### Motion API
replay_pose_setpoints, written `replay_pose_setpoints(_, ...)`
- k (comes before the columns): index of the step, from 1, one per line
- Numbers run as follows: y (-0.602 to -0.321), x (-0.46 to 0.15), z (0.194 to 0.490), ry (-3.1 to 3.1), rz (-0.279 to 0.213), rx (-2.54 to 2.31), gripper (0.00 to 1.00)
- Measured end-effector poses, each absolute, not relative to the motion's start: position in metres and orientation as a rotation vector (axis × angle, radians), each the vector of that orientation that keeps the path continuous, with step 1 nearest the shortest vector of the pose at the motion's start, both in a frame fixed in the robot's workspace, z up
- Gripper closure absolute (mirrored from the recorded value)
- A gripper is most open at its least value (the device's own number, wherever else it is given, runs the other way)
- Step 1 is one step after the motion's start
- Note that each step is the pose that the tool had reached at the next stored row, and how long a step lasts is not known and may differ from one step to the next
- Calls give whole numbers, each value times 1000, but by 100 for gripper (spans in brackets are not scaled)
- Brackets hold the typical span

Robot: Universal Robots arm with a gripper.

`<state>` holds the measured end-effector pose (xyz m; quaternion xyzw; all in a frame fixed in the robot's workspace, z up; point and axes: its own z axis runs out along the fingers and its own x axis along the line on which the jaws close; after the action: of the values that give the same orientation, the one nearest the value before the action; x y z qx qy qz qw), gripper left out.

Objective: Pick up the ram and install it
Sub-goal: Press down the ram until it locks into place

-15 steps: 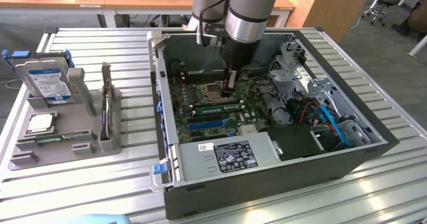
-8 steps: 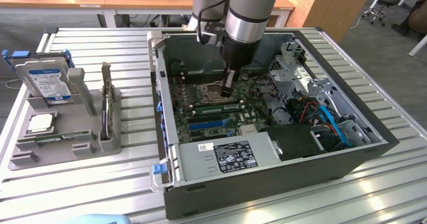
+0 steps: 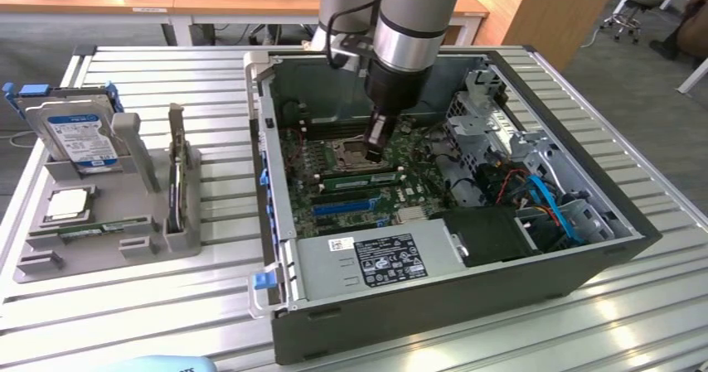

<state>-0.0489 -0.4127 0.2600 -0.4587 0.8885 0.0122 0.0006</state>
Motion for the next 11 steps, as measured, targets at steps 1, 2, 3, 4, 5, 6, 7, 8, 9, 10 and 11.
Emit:
replay_pose_setpoints(1, -413, -49, 260, 2801, 38, -1420, 90)
replay_pose_setpoints(2, -413, -49, 260, 2811, 38, -1398, 90)
replay_pose_setpoints(3, -413, -49, 260, 2822, 38, -1377, 90)
replay_pose_setpoints(4, -413, -49, 260, 2832, 38, -1356, 90)
replay_pose_setpoints(5, -413, -49, 260, 2842, 38, -1334, 90)
replay_pose_setpoints(6, -413, -49, 260, 2852, 38, -1310, 90)
replay_pose_setpoints(7, -413, -49, 260, 2862, 38, -1288, 90)
replay_pose_setpoints(8, -413, -49, 260, 2872, 38, -1267, 90)
replay_pose_setpoints(9, -413, -49, 260, 2881, 38, -1245, 90)
replay_pose_setpoints(10, -413, -49, 259, 2890, 38, -1223, 90)
replay_pose_setpoints(11, -413, -49, 259, 2900, 38, -1200, 90)
